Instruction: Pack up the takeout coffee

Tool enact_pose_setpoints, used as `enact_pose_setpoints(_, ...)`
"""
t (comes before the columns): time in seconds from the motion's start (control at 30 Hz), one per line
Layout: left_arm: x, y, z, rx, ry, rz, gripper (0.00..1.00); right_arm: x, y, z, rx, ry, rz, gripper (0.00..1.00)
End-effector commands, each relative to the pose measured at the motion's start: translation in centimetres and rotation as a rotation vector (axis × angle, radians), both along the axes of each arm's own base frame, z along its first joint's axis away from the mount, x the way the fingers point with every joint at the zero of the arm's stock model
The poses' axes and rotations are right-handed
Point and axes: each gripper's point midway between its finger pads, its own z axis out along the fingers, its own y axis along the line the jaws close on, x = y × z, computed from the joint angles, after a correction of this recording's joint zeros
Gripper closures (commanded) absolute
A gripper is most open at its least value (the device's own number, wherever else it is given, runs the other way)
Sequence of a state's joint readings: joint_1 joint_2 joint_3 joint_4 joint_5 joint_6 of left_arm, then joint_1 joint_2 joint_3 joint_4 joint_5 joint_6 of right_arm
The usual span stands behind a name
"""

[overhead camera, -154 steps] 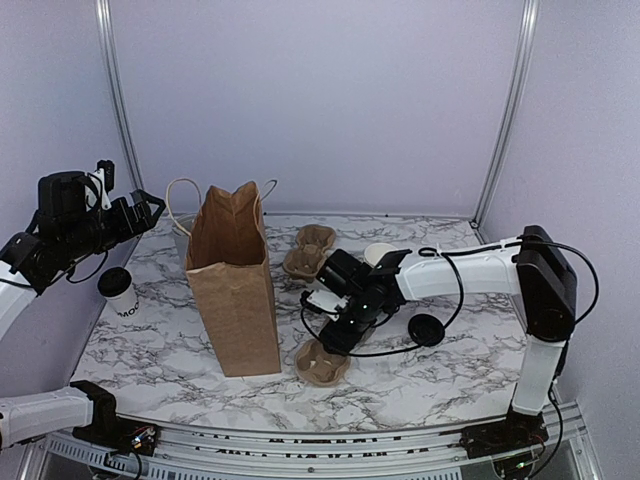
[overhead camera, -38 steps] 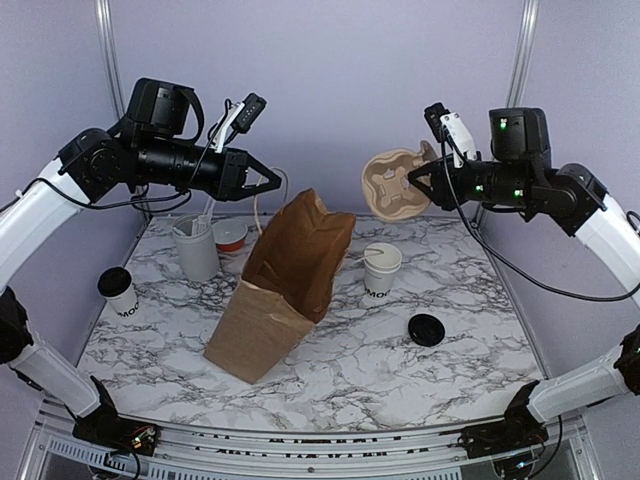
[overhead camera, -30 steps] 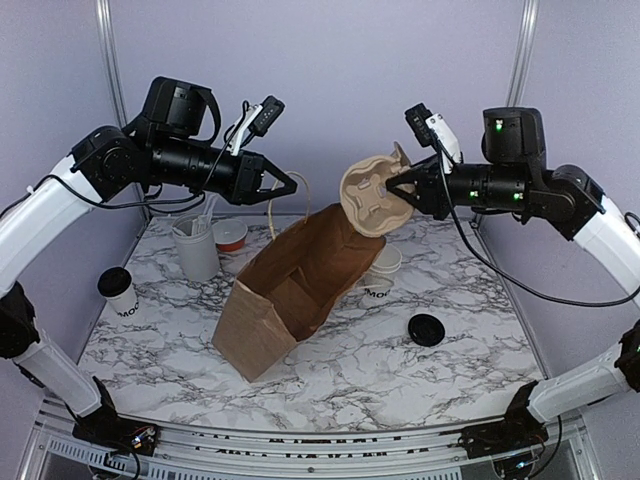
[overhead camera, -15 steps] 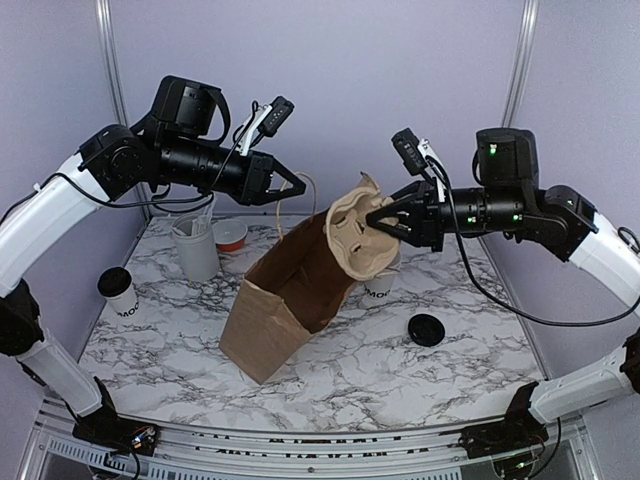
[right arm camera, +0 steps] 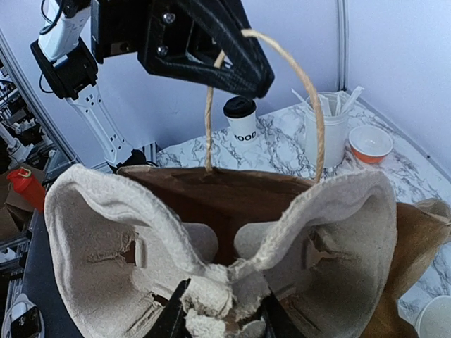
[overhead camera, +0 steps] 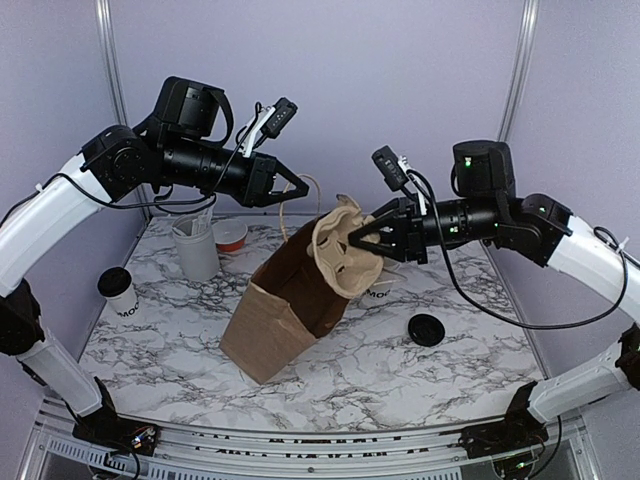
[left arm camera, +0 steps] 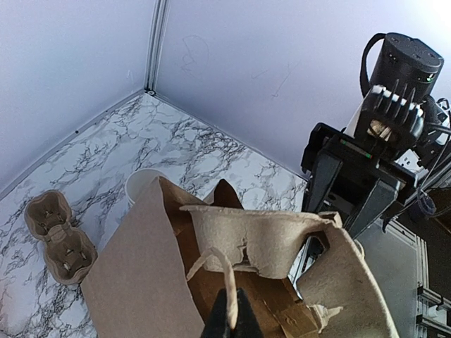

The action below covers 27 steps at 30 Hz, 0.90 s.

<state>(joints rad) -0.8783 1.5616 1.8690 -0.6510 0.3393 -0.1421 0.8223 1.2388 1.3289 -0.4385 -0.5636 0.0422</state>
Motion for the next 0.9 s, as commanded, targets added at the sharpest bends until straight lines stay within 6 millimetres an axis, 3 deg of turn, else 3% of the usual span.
enact_pose_setpoints(0.0,-0.2,-0.3,1.8,-0.046,-0.037,-0.005,1.0,-0.5,0.6,0.0,0.037,0.012,0.032,0.74)
enact_pose_setpoints(0.57,-0.5,-0.8,2.1,-0.071,-0.03,-0.029,1.0,2.8,1.4,-5.5,-0.135,0.07,-0.083,0.76)
enact_pose_setpoints(0.87,-1.8,-1.8,3.5,-0.137,-0.004,-0.088,1.0,5.1,0.0,-5.0,-0.233,0.023,-0.218,0.78)
